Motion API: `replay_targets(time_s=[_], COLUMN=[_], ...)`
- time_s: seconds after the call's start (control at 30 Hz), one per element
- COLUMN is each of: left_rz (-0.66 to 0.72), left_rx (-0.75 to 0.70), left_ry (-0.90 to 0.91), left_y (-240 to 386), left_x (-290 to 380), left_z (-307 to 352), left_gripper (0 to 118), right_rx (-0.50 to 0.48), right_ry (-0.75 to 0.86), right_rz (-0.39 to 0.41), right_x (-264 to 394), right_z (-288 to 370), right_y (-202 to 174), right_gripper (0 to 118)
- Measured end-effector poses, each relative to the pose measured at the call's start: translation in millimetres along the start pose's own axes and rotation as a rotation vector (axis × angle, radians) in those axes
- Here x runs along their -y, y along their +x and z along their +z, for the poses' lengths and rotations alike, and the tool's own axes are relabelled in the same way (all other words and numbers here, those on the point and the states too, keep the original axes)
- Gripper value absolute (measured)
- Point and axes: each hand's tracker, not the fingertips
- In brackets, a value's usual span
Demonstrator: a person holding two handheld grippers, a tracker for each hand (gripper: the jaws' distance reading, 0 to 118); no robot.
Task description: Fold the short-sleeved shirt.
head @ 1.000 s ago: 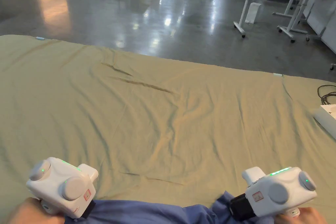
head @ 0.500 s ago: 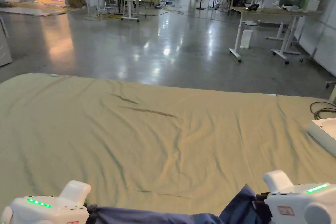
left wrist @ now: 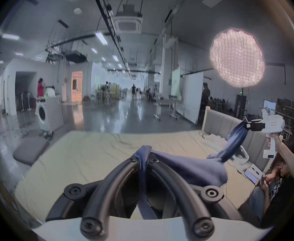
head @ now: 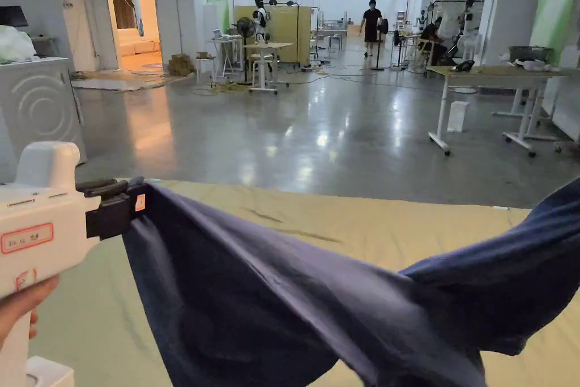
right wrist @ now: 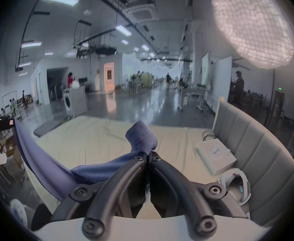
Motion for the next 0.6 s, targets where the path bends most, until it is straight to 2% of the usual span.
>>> replay_targets(time_s=[0.07, 0.13, 0.3, 0.37, 0.47, 0.6], left_rz=[0.005, 0.007, -0.011, 0.001, -0.017, 0.004], left_rx=[-0.01, -0.019, -0.06, -0.064, -0.105, -0.154], left_ry=[0.048, 0.089, 0.164, 0.19, 0.238, 0.282], left_y=[-2.2, -0.4, -3.4, -8.0, -15.4, -28.7], left_x=[-14.3, -27.7, -54.5, -64.6, -77.2, -86.4], left_z=[5.7, 12.2, 20.8, 25.6, 32.0, 41.0], left_gripper=[7, 7, 7, 7, 7, 7], right_rx=[0.007, 0.01, 0.089, 0.102, 0.175, 0.233], right_ry=[0.045, 0.07, 0.115, 0.133, 0.167, 0.164], right_rz=[-0.037, -0.04, 0.049, 0.06, 0.085, 0.085], right_x=[-19.4, -37.0, -80.1, -97.1, -119.8, -134.2], right_z=[8.3, 15.2, 25.4, 31.2, 39.6, 46.5], right_y=[4.4, 6.0, 3.1, 3.8, 6.6, 18.6], right_gripper=[1, 1, 1, 1, 1, 1])
